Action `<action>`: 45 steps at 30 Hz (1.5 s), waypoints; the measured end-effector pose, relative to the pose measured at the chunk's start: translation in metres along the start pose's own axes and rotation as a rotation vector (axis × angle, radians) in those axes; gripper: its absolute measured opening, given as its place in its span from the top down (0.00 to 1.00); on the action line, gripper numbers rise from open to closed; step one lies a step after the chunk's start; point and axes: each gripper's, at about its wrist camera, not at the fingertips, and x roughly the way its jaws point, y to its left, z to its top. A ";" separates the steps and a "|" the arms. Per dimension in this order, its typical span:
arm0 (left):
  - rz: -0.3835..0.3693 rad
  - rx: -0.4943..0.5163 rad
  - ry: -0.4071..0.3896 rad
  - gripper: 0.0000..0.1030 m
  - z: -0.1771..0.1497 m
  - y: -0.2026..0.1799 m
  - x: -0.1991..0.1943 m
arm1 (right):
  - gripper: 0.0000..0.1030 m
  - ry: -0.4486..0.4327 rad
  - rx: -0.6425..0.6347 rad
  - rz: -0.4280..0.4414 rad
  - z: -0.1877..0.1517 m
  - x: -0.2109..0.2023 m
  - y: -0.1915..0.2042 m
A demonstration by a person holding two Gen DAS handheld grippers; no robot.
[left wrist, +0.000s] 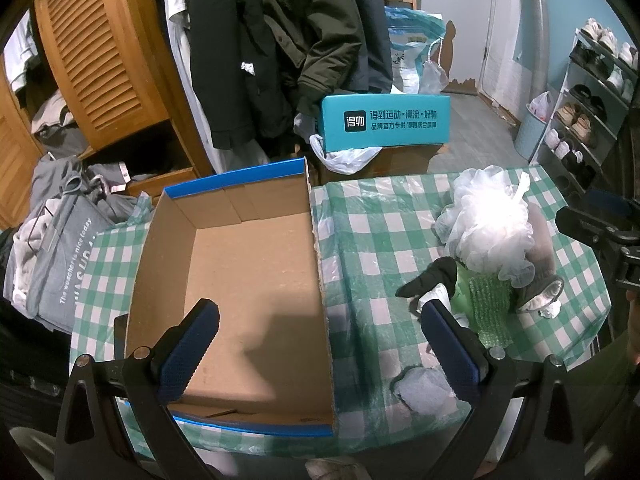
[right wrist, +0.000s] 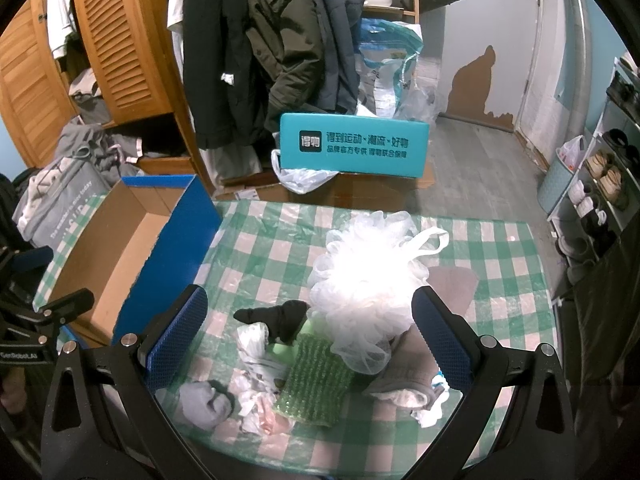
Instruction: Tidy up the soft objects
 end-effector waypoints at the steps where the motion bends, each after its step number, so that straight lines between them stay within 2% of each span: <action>1: 0.001 0.000 0.000 0.01 -0.001 0.000 0.000 | 0.02 0.000 0.000 0.000 0.000 0.000 0.000; 26: 0.001 0.004 0.008 0.01 -0.003 -0.001 0.001 | 0.02 0.001 0.003 -0.004 -0.001 -0.003 -0.009; 35: -0.001 0.033 0.059 0.01 -0.008 -0.021 0.016 | 0.02 0.006 0.022 -0.028 -0.008 -0.002 -0.029; 45: -0.016 0.064 0.106 0.01 0.006 -0.039 0.033 | 0.02 0.040 0.069 -0.056 -0.015 0.005 -0.057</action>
